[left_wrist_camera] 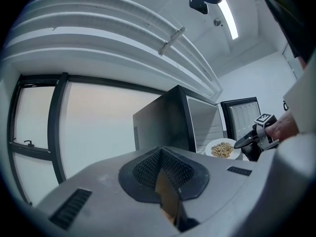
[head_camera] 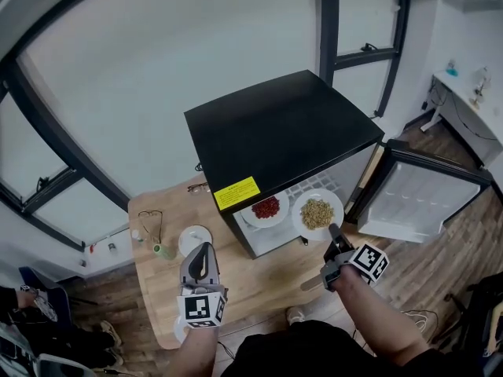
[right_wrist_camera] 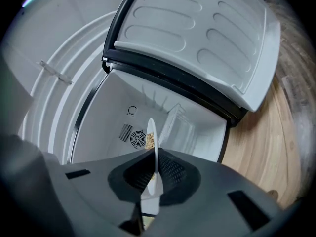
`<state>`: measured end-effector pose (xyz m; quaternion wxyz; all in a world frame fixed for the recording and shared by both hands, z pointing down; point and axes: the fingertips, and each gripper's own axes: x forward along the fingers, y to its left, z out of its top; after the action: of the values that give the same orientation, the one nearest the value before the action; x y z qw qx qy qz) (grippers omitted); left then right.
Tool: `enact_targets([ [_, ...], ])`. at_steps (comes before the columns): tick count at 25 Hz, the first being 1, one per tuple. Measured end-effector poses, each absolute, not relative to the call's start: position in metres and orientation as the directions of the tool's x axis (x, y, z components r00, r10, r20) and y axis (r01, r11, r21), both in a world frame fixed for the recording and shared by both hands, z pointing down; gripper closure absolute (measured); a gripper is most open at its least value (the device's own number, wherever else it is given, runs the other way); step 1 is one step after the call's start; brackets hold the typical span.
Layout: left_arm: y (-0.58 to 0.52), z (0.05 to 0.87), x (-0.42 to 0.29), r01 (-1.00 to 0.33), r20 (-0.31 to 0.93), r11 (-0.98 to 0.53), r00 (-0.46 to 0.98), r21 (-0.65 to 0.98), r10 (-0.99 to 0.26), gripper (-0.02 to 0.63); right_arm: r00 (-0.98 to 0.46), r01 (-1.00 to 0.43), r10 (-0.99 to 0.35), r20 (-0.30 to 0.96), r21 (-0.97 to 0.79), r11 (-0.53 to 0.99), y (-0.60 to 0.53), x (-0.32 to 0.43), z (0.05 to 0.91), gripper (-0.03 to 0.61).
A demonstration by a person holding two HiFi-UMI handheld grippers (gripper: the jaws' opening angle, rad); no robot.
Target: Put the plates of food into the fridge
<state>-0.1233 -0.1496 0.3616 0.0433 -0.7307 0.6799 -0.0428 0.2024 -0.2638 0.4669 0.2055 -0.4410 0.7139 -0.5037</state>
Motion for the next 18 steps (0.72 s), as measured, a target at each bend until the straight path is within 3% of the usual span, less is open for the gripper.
enact_targets([
  [11,-0.162,0.364,-0.146,-0.991,0.004,0.069,-0.070,-0.112,-0.998,0.611,-0.555,-0.459,-0.808,0.197,-0.883,0.100,-0.324,0.203,0.470,0.548],
  [18,-0.164,0.370,-0.151,-0.987,0.018,0.116,-0.119,-0.115,-0.993,0.611,-0.574,-0.591,-0.785,0.235,-0.782,0.199,-0.363,0.192,0.458,0.545],
])
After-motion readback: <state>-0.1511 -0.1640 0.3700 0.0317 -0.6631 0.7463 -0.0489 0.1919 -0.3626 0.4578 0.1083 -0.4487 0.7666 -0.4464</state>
